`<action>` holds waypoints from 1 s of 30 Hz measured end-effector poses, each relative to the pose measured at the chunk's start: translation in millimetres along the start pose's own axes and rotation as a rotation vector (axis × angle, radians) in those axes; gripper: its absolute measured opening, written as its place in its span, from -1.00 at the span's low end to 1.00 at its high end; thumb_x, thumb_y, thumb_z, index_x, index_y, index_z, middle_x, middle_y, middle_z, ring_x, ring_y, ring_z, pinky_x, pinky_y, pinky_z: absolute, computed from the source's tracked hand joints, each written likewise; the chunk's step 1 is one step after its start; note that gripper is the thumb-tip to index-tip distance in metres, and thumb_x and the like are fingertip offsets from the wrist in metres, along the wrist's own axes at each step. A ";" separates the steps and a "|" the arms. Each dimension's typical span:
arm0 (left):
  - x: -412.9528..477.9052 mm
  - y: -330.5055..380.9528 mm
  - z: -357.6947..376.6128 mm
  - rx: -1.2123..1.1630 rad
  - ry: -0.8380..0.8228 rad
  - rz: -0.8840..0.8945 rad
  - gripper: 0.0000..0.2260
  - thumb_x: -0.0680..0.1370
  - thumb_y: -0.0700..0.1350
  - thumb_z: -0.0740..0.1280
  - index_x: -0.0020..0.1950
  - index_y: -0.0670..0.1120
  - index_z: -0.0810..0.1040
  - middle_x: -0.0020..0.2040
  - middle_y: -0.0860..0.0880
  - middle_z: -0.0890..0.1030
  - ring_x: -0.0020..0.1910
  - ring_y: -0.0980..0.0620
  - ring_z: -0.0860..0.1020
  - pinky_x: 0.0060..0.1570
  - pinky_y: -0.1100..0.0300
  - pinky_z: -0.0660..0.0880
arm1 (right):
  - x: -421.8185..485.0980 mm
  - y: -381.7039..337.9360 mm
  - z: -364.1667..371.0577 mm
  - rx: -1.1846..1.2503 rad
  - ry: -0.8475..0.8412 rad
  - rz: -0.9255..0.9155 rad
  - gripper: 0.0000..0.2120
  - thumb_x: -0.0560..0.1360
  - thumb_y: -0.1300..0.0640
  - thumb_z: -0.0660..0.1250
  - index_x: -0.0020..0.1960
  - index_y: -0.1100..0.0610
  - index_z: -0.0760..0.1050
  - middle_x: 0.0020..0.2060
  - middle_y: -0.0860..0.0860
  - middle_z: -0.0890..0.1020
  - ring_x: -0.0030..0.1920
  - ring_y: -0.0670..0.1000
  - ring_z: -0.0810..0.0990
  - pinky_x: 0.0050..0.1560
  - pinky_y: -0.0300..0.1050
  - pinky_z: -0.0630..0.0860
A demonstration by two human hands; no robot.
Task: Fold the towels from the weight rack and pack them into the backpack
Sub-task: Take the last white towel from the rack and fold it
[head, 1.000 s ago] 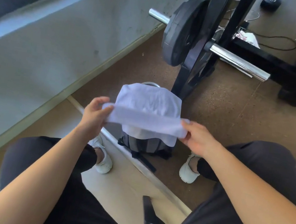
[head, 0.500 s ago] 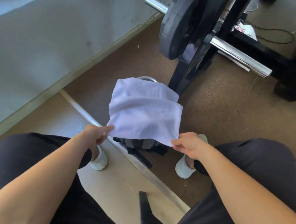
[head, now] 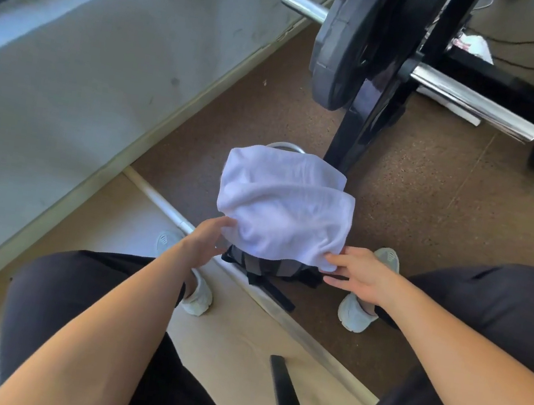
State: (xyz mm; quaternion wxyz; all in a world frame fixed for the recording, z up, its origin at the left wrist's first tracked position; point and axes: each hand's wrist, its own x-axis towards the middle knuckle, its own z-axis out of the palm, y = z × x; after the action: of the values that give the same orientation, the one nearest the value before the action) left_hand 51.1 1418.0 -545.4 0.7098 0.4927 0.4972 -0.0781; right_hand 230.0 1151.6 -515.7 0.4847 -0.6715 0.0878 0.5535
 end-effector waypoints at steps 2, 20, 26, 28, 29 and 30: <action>4.2 -0.9 -2.9 0.009 -0.004 -0.018 -0.77 0.50 0.00 0.40 0.11 -0.04 0.62 0.02 -0.11 0.57 0.00 -0.06 0.51 0.19 0.04 0.52 | -2.2 -2.8 2.1 0.023 0.028 -0.017 -0.72 0.54 0.24 0.45 0.24 0.15 0.60 0.07 0.09 0.74 0.14 0.10 0.69 0.03 -0.01 0.63; -1.2 -8.9 17.6 0.080 0.133 0.119 -0.83 0.62 -0.13 0.32 -0.03 -0.20 0.65 -0.07 -0.14 0.67 -0.05 -0.13 0.66 0.02 0.07 0.68 | -53.7 -62.9 16.6 0.391 -0.034 -0.301 -0.76 0.61 0.27 0.33 0.26 0.17 0.58 0.13 0.12 0.70 0.12 0.08 0.70 -0.01 -0.15 0.67; -12.8 -0.8 4.7 0.267 0.393 0.240 -0.62 0.54 -0.03 0.40 -0.43 -0.14 0.45 -0.55 -0.03 0.53 -0.58 0.11 0.40 -0.35 0.17 0.36 | -46.5 -68.7 19.2 0.056 0.237 -0.438 -0.76 0.59 0.28 0.37 0.25 0.18 0.56 0.19 0.11 0.64 0.04 0.07 0.71 -0.12 -0.16 0.68; -24.6 14.0 -2.4 0.205 0.466 0.271 -0.63 0.53 0.01 0.44 -0.37 -0.20 0.56 -0.54 -0.02 0.55 -0.58 0.12 0.39 -0.34 0.18 0.36 | -50.4 -75.7 21.1 -0.053 0.364 -0.518 -0.81 0.58 0.30 0.37 0.18 0.16 0.52 0.12 0.10 0.63 -0.09 0.03 0.72 -0.13 -0.14 0.69; -31.2 23.3 -5.7 0.154 0.494 0.307 -0.63 0.51 0.04 0.45 -0.33 -0.22 0.59 -0.53 -0.03 0.56 -0.55 0.10 0.41 -0.32 0.17 0.37 | -54.3 -79.8 22.1 -0.049 0.392 -0.558 -0.79 0.58 0.30 0.37 0.18 0.13 0.49 0.08 0.08 0.63 -0.15 0.02 0.73 -0.12 -0.11 0.70; -38.6 33.2 -7.6 0.104 0.520 0.352 -0.62 0.50 0.06 0.47 -0.31 -0.24 0.61 -0.52 -0.04 0.56 -0.51 0.07 0.43 -0.30 0.17 0.38 | -58.8 -83.9 22.3 -0.031 0.401 -0.602 -0.75 0.57 0.31 0.37 0.20 0.10 0.47 0.04 0.06 0.64 -0.18 -0.01 0.74 -0.11 -0.09 0.70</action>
State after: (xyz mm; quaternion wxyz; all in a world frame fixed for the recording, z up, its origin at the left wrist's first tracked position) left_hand 47.2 1426.0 -494.7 0.5354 0.6103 0.5645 0.1493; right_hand 248.4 1186.9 -418.6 0.5888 -0.7698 -0.0288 0.2445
